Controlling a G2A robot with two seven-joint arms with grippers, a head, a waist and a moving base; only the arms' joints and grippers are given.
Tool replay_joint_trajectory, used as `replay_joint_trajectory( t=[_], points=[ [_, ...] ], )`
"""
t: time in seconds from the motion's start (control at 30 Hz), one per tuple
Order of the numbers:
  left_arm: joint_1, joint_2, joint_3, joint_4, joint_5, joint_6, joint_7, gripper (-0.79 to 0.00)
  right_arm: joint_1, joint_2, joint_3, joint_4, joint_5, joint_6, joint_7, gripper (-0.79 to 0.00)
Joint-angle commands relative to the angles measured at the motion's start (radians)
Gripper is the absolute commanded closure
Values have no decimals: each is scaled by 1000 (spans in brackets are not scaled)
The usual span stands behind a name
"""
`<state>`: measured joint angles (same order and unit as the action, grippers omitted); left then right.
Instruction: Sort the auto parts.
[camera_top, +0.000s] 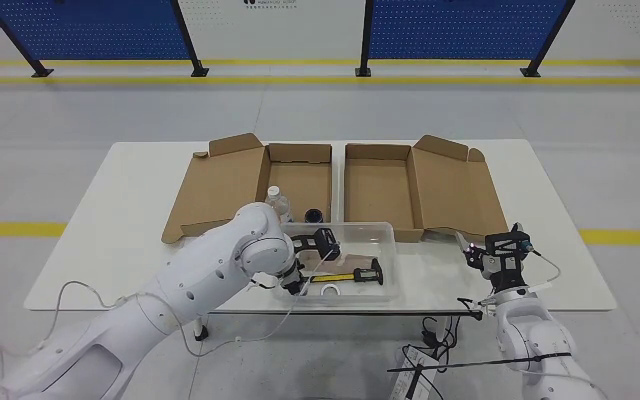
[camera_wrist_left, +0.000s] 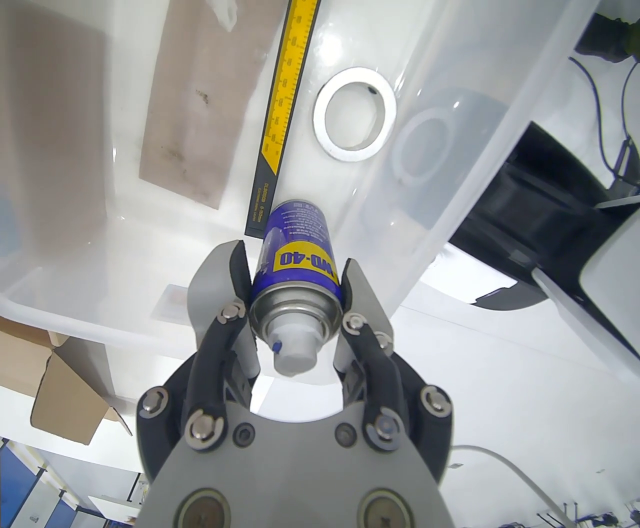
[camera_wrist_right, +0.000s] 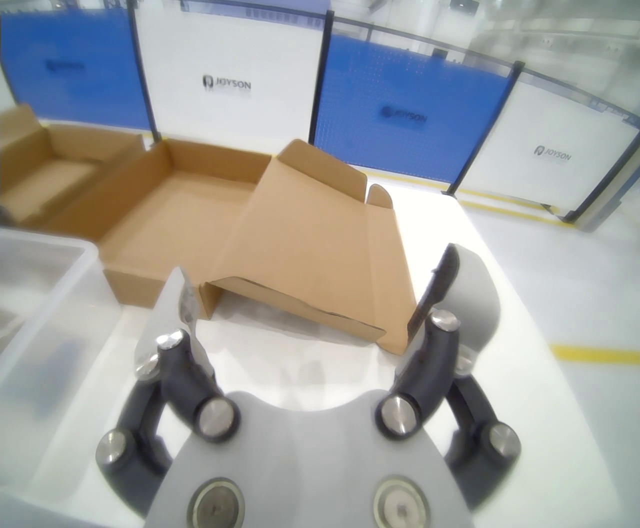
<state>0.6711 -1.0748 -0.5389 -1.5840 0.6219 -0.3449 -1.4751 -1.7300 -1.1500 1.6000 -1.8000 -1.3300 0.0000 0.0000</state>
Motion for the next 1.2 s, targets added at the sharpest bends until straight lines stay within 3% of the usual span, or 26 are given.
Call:
replay_joint_trajectory(
  t=[0.0,0.67,1.17],
  points=[
    [-3,1,-3,-13,3,3,-3,0,0,0,0,0,0,0,0,-785],
    [-91,55,-45,-207,-95,21,-22,0,0,0,0,0,0,0,0,-785],
    [-188,140,10,-326,-304,-57,57,0,0,0,0,0,0,0,0,-785]
  ],
)
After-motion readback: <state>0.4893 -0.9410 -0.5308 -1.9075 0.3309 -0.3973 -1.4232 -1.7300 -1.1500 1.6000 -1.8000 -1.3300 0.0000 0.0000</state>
